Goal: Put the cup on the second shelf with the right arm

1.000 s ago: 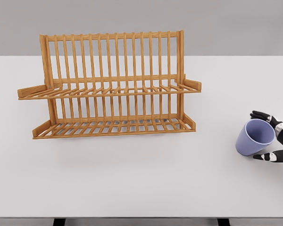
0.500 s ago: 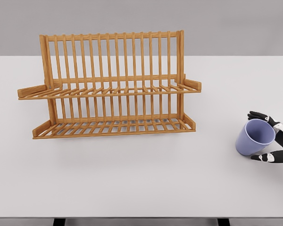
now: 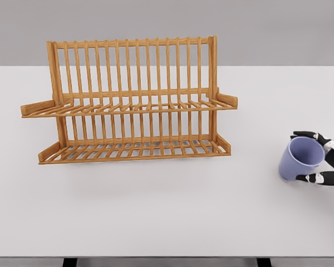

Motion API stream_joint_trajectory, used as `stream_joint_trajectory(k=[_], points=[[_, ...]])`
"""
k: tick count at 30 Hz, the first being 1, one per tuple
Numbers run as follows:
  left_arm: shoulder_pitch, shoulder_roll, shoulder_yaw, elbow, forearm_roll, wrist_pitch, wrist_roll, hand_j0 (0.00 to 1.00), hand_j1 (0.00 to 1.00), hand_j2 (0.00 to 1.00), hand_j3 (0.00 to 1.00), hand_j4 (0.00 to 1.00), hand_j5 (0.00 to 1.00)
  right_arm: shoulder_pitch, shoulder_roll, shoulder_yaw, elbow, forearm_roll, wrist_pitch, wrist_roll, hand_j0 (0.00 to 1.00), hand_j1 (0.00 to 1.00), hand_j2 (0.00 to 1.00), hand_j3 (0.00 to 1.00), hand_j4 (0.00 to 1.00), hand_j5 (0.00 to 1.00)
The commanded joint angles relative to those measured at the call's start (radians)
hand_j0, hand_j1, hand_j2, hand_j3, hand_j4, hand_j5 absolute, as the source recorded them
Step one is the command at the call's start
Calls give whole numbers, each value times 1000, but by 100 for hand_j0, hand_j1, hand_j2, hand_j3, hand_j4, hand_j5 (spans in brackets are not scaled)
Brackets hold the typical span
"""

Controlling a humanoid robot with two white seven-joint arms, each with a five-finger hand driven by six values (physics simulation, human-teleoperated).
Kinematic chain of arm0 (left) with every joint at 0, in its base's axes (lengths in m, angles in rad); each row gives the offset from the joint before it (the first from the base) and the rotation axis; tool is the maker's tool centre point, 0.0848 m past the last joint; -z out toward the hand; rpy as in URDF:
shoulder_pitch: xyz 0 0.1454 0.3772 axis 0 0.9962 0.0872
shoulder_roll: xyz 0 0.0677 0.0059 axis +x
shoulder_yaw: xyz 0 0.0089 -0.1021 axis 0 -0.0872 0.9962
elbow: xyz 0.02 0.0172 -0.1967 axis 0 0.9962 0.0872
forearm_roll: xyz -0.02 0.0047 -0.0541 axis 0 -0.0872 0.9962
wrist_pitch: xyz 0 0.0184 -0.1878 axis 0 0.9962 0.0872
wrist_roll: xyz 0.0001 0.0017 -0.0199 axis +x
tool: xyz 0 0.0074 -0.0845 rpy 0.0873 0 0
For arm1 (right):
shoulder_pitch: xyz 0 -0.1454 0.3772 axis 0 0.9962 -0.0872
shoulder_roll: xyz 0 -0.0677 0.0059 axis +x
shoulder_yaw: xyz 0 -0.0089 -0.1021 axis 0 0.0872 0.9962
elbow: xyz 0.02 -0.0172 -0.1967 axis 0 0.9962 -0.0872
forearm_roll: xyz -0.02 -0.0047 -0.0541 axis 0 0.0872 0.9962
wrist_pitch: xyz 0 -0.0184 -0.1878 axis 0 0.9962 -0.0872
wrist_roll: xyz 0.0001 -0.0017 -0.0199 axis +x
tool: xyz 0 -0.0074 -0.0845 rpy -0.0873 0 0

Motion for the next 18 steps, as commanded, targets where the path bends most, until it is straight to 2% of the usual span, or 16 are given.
stream_joint_trajectory(k=[1,7,8,18], points=[[0,0,0,0,0,0,0,100,100,100,100,100,100,-3,-1,-1,-7,-7,1,0,81,81,81,81,81,81],[0,0,0,0,0,0,0,100,100,100,100,100,100,-28,1,-2,-24,-9,1,0,80,80,80,80,80,80],[0,0,0,0,0,0,0,100,100,100,100,100,100,-31,1,-2,-29,-9,1,0,76,76,76,76,76,76],[0,0,0,0,0,0,0,100,100,100,100,100,100,-72,2,-4,-50,-9,1,0,76,76,76,76,76,76]])
